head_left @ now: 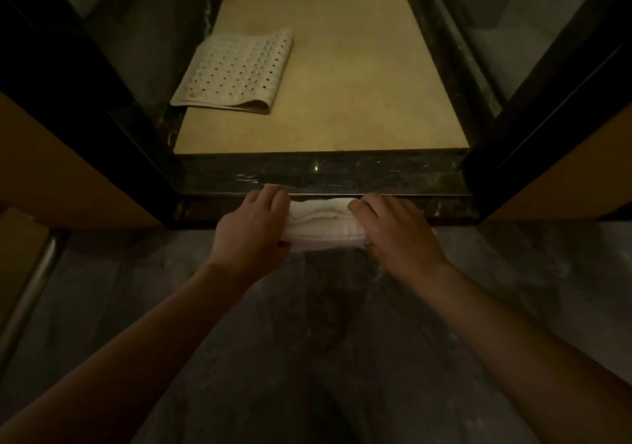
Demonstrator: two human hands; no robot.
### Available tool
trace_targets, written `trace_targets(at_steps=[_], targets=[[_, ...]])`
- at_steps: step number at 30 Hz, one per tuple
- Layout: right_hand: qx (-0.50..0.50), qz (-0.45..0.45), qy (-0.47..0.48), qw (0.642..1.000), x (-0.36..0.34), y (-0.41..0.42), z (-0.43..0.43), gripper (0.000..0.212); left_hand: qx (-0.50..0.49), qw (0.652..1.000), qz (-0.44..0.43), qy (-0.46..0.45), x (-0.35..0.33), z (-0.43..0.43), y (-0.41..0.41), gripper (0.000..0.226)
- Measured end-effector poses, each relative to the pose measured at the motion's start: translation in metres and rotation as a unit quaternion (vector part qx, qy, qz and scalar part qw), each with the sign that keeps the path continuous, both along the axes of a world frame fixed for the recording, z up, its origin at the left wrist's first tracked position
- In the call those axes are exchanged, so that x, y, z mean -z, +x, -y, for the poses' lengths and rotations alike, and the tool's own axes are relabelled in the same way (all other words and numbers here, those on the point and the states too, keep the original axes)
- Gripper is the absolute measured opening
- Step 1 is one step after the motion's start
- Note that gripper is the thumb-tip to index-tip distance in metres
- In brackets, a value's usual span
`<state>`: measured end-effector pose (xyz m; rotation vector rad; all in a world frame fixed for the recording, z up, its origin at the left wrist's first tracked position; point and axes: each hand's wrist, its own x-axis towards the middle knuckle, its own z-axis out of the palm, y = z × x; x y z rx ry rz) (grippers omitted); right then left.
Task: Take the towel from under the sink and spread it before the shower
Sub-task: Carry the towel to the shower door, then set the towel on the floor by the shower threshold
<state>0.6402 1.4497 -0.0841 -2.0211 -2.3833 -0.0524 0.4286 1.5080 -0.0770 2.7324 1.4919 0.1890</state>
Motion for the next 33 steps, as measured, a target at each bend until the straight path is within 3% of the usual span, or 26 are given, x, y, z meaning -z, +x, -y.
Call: trace_targets(at_steps=[10,21,28,33], targets=[[-0.015,-0.01,-0.048,0.999,0.074,-0.018,0.0,0.044,-0.014,0.997,-0.034,-0.06,0.077,0.006,-0.018,0.048],[-0.009,-0.039,-0.103,0.994,0.114,-0.02,0.018,0.047,-0.002,0.994,-0.055,-0.096,0.114,0.019,-0.021,0.058],[-0.028,-0.046,-0.109,0.993,0.123,-0.023,0.031,0.047,0.053,0.987,-0.09,-0.125,0.123,0.026,-0.031,0.06],[-0.039,-0.025,-0.128,0.991,0.129,-0.026,0.045,0.058,0.093,0.979,-0.142,-0.111,0.123,0.036,-0.038,0.059]])
